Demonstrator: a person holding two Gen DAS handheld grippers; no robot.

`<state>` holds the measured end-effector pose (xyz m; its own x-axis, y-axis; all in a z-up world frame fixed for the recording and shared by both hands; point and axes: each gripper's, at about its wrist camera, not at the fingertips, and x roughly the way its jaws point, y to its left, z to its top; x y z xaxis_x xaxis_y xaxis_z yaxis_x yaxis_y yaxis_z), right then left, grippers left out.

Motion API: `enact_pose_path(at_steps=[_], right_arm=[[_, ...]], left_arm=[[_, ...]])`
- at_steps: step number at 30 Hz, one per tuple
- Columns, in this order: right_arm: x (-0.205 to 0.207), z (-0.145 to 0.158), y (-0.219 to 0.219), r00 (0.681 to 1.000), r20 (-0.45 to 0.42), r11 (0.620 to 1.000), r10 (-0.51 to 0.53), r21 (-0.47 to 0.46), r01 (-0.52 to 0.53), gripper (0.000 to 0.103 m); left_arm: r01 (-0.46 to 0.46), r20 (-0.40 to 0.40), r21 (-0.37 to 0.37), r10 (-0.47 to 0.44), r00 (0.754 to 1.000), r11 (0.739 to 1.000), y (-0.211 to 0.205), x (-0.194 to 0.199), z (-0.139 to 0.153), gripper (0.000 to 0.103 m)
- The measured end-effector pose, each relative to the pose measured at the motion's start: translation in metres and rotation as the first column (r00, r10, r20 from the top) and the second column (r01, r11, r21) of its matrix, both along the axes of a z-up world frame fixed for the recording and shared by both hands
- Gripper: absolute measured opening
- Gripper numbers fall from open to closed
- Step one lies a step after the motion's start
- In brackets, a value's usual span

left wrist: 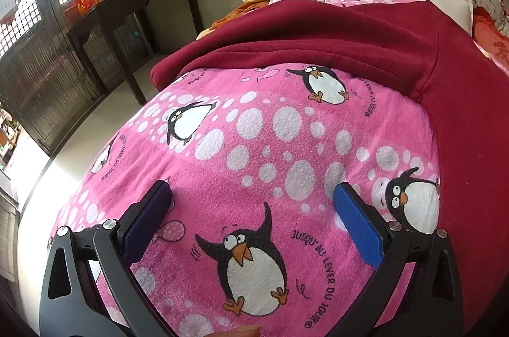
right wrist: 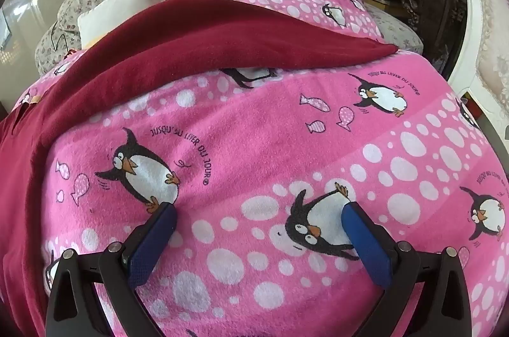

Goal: Fold small clothes
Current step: 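Move both grippers over the dark red sweatshirt lying on the bed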

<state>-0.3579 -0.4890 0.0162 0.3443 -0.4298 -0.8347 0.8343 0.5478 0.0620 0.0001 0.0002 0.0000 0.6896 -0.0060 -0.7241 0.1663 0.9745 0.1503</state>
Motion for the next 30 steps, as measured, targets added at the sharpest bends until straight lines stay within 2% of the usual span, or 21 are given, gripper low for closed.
enact_pose_path(at_steps=[8,16,21,25,30], right_arm=[[0.01,0.0,0.005,1.0,0.0,1.0,0.002,-0.001,-0.002,0.103],[-0.003,0.006,-0.003,1.0,0.028,0.999,0.008,0.031,-0.008,0.103],[-0.022,0.023,0.031,0.981,0.118,0.986,0.155,0.047,-0.161,0.102],[-0.024,0.035,0.062,0.968,0.161,0.98,0.191,0.031,-0.198,0.102],[-0.002,0.062,0.104,0.935,0.189,0.954,0.298,-0.067,-0.291,0.101]], left_arm=[[0.0,0.003,0.005,0.0,1.0,1.0,-0.001,-0.001,0.0,0.103],[0.005,0.004,0.0,-0.005,1.0,1.0,0.0,-0.002,0.001,0.103],[0.1,0.017,-0.082,-0.098,0.995,0.992,-0.002,-0.029,0.022,0.102],[0.181,0.049,-0.085,-0.177,0.983,0.98,-0.017,-0.052,0.046,0.102],[0.294,0.054,-0.118,-0.289,0.956,0.949,-0.046,-0.083,0.064,0.102]])
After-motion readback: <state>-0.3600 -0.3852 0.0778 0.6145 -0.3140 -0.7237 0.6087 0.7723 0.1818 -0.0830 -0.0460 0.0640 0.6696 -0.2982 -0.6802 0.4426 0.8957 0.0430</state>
